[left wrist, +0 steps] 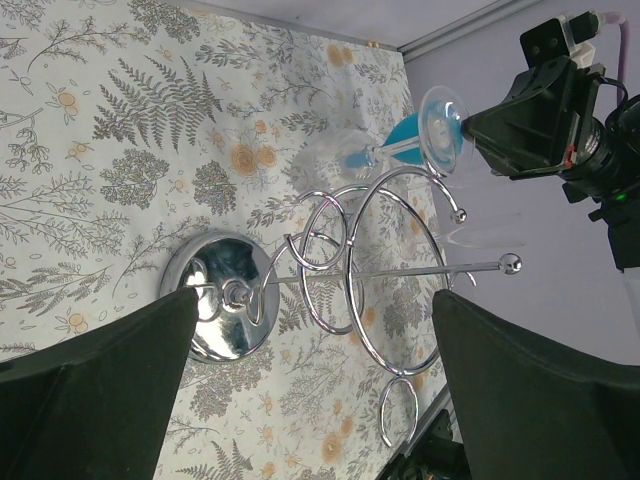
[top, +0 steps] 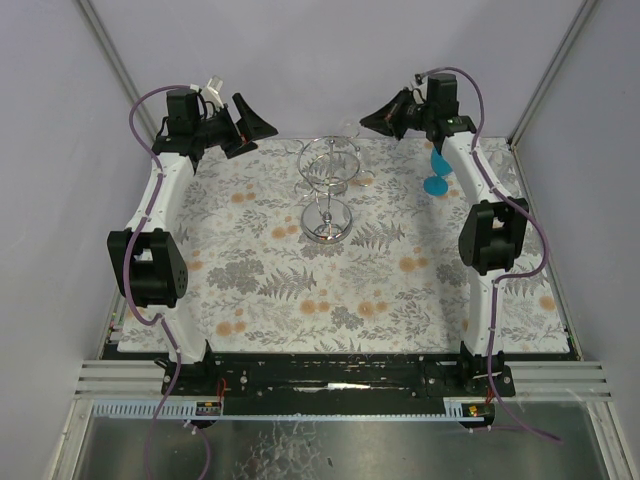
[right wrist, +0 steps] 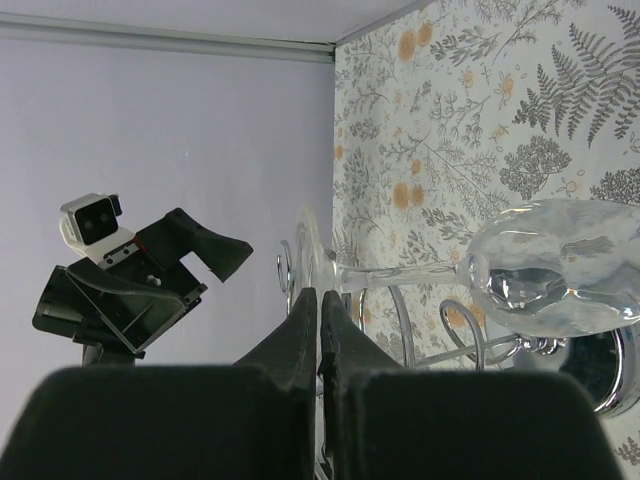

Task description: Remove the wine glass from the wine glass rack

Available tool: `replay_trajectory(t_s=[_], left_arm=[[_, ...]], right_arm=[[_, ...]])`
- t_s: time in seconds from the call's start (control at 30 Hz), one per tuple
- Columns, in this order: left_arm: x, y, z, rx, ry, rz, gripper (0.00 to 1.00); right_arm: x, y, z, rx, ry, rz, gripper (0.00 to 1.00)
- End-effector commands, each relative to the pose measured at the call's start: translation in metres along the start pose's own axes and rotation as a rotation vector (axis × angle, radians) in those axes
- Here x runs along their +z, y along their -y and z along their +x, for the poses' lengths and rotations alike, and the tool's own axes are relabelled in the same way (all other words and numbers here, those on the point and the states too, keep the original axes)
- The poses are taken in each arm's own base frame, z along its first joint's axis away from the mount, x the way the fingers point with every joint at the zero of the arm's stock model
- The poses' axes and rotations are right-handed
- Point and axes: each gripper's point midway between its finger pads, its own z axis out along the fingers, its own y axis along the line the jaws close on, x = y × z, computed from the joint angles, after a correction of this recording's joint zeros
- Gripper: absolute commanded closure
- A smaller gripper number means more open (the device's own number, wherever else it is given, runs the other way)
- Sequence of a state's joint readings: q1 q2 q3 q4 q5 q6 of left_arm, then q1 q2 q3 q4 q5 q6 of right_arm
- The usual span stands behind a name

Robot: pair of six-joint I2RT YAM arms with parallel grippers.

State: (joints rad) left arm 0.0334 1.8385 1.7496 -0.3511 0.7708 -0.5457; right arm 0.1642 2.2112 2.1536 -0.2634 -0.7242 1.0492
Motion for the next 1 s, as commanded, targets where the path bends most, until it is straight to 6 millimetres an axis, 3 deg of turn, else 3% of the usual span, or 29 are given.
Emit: replay_trajectory(t_s=[0.0,0.63,0.83,0.97], left_arm=[[-0.007,0.019,-0.004,0.055,0.020,0.047,0.00],[-0.009,0.027,-0.004,0.066,0.017,0.063,0.00],[-0.015,0.044,-0.012,0.081,0.033,0.092,0.00],[-0.025,0.074,-0.019,0.107,0.046,0.145,0.00]], right_arm=[[-0.031,-0.054,-0.017,-0.088,0.087,-0.105,1.00],[-0.042,-0.059,-0.040,-0.080,0.157,-0.130,1.00],[-0.050,-0.065,-0.046,-0.083,0.179,-0.141,1.00],[-0.061,-0.068,-0.048,-0.089,0.191,-0.141,1.00]])
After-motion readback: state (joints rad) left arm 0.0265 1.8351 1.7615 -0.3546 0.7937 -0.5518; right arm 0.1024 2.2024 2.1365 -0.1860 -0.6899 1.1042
